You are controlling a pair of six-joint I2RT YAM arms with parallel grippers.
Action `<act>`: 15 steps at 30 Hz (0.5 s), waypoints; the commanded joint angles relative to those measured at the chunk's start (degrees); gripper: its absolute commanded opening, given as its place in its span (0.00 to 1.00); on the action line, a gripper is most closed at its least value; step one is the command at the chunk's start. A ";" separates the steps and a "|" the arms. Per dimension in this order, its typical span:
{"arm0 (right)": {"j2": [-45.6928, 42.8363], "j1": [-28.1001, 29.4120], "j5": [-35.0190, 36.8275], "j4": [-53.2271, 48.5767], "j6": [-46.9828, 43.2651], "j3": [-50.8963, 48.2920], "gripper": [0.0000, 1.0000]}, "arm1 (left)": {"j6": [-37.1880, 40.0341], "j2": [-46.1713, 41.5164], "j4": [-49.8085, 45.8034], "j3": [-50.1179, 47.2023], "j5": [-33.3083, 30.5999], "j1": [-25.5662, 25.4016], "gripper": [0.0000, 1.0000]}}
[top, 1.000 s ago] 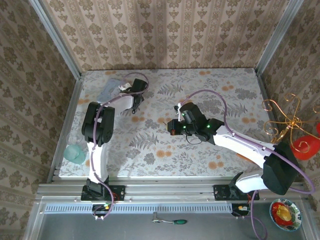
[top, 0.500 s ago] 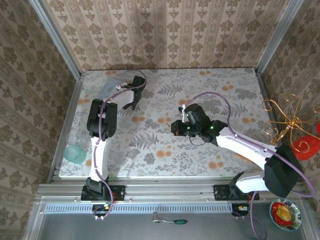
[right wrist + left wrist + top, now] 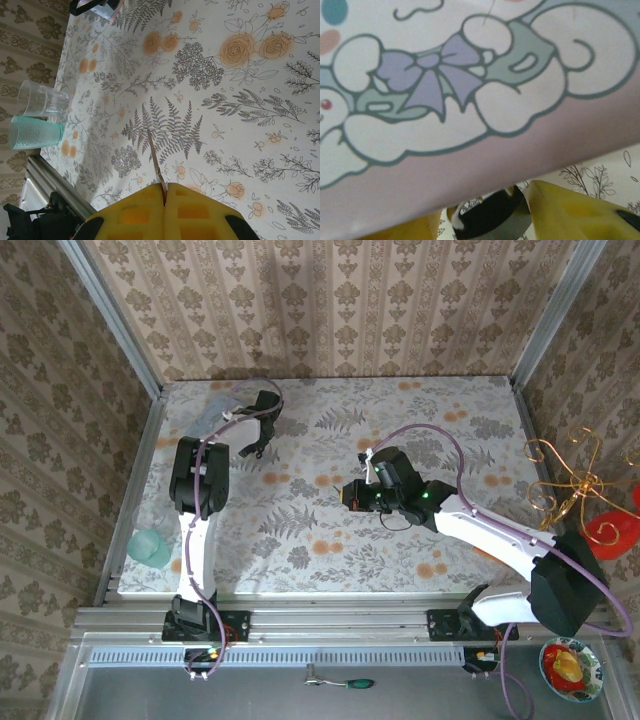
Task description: Unlock the padlock with the key
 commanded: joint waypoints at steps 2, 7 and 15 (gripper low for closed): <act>-1.48 -0.24 -0.86 0.37 0.90 -0.11 0.00 | 0.83 2.27 -1.07 1.97 1.56 1.21 0.47; -1.55 -0.23 -0.94 0.56 1.56 -0.63 0.00 | 2.16 3.51 -1.91 3.89 3.85 1.56 0.44; -2.33 -0.23 -0.47 -0.04 1.96 -0.95 0.00 | 4.29 1.30 1.17 0.73 4.02 1.32 0.29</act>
